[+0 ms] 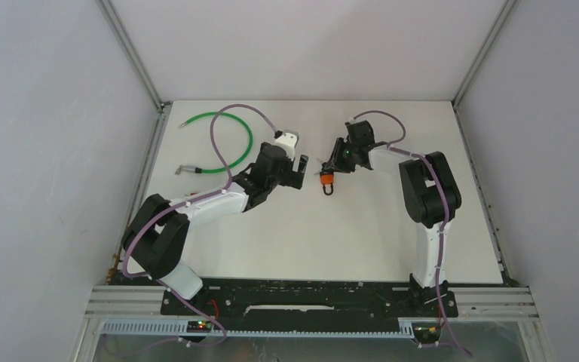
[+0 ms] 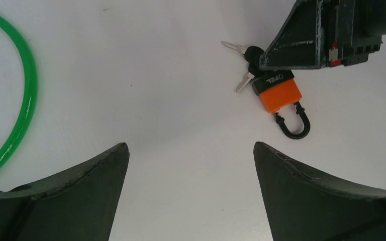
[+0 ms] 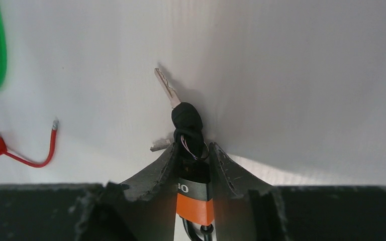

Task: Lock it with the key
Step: Pick up the lock from the center of the board.

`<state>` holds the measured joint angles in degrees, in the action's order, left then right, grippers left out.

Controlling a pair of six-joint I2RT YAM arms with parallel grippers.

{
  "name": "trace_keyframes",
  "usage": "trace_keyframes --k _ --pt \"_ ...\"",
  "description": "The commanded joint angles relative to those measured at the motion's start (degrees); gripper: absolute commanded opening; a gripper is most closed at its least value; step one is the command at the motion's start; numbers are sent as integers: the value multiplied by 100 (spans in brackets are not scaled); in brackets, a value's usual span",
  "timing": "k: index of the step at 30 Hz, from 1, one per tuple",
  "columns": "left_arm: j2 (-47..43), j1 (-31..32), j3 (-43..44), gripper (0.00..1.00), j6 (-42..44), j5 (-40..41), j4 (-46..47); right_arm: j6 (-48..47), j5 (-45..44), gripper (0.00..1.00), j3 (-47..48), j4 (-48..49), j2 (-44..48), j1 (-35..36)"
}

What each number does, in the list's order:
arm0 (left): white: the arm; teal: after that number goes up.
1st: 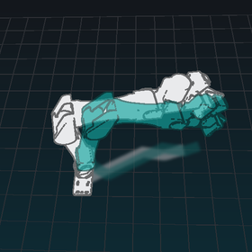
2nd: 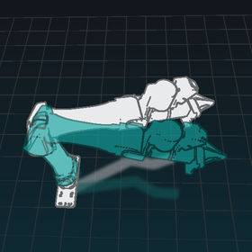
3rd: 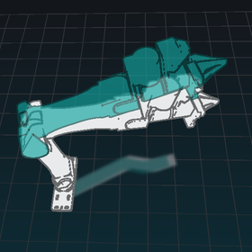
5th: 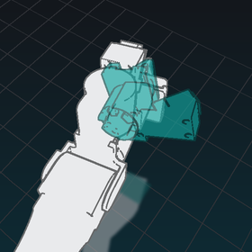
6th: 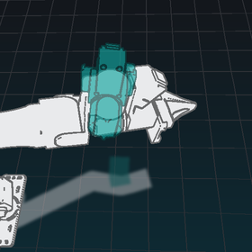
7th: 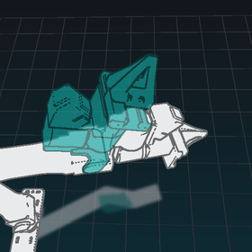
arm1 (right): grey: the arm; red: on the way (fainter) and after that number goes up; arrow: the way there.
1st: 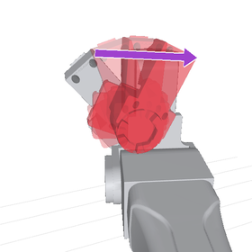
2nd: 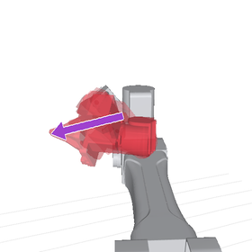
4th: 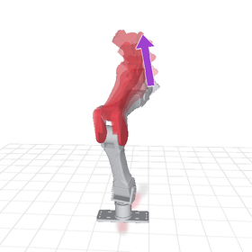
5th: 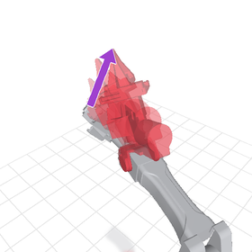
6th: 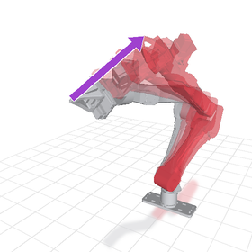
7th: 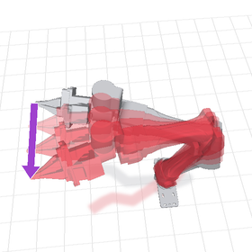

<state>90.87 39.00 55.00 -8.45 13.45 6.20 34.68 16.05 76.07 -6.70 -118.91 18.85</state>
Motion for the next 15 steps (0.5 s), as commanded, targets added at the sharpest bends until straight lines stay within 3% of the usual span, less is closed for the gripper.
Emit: trace_keyframes --k 1,10,15 --pt "-44 2 272 97 133 177 55 -145 -420 31 31 -723 309 162" --pt "-86 8 272 97 133 282 13 -343 -216 35 -289 -1226 631 382" --pt "-163 8 227 97 133 351 35 -226 -243 38 -1132 -1053 1188 779"
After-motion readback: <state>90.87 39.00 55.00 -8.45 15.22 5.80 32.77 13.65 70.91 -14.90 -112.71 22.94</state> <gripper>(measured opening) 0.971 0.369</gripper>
